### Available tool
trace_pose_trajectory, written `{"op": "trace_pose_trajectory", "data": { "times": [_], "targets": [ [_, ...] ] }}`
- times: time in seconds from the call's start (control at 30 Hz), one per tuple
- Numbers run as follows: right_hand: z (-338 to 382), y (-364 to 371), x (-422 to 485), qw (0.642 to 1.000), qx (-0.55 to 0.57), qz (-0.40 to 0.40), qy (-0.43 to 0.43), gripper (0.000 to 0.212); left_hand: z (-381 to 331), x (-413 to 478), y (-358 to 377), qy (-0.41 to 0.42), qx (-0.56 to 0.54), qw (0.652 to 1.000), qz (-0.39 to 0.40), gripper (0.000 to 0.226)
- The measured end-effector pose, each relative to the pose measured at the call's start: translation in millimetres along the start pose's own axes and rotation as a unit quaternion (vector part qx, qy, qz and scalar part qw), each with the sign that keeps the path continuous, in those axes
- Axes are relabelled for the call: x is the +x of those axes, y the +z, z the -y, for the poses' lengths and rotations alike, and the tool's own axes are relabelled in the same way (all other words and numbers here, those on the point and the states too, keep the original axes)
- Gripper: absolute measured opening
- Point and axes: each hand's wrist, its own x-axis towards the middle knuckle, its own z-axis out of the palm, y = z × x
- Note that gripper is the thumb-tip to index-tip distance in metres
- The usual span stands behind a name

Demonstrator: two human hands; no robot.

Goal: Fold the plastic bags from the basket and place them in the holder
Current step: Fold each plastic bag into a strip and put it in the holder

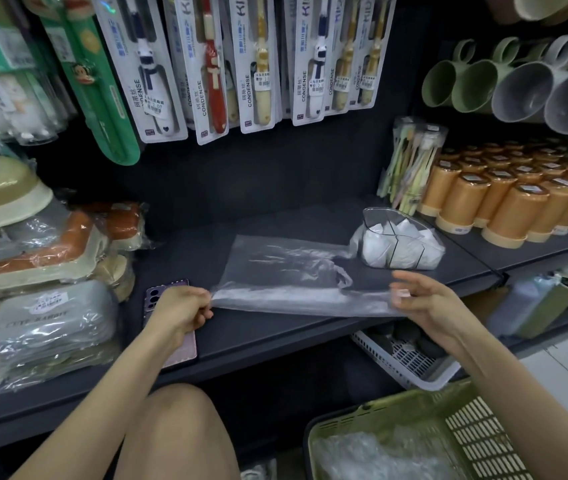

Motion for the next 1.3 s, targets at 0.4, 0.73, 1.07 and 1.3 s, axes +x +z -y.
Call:
{"op": "trace_pose_trajectory", "data": {
  "times": [0.4,0.73,1.07,1.3],
  "targets": [
    [-5.5,56.0,0.2,0.8,-0.531,-0.011,-0.279,0.035,25.1,-3.0,15.2,0.491,0.565,0.663,0.011,0.026],
    [9.0,63.9,87.7,0.803,-0.551,-0.061,-0.219,0.037,16.9,6.2,23.4,0.473,0.506,0.722,-0.002,0.027],
    [-55.6,114.9,55.9,0.642,-0.686,0.059,-0.337,0.052,18.5,59.4,62.5,0.304,0.604,0.735,0.053,0.067],
    [-39.4,55.2,68.3,0.665,-0.71,0.021,-0.229,0.077,19.1,62.6,57.9,0.296,0.57,0.764,0.063,0.062]
  ]
}}
